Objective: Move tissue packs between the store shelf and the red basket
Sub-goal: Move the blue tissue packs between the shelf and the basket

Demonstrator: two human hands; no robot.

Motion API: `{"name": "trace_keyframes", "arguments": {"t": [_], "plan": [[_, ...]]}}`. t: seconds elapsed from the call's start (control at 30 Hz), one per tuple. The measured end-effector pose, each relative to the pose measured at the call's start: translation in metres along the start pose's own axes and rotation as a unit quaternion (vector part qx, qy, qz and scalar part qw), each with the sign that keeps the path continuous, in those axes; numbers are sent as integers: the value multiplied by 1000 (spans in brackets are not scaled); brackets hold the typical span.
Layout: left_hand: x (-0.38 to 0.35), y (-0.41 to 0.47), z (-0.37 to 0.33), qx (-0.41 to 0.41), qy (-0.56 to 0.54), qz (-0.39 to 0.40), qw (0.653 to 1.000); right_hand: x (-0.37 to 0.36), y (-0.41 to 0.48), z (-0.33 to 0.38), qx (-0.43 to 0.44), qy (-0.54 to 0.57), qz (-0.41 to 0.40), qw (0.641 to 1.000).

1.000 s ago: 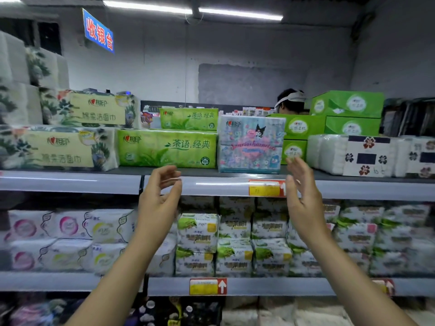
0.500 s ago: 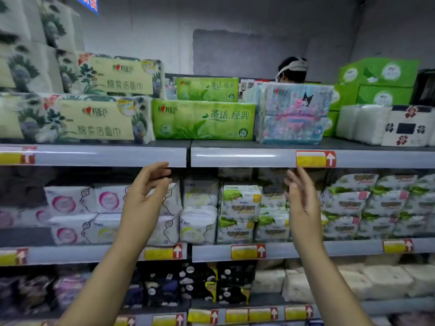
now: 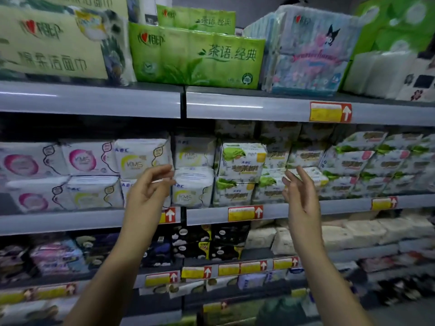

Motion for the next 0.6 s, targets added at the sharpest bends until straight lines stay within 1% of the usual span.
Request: {"name": "trace_keyframes", "arguments": {"t": [0.13,0.3,0.6], "plan": [[-9,-1,16,12,-4,4,1000,5,-3,-22,-16,-7,0,1000],[-26,-5,45,46,6,11,999,14,-9,-56,-52,-13,16,998],[-53,-20,103,87,16,37,995,39,-31,-117,-122,-23,-3,992]]}}
Point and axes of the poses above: each hand's wrist, its own y-axis towards the middle knuckle, its own x-axis out of the back of the hand, z = x × y, the point moved 3 cm from there along y, towards the middle knuckle, and after that the axes turned 11 degrees about y, right-handed, at the moved point
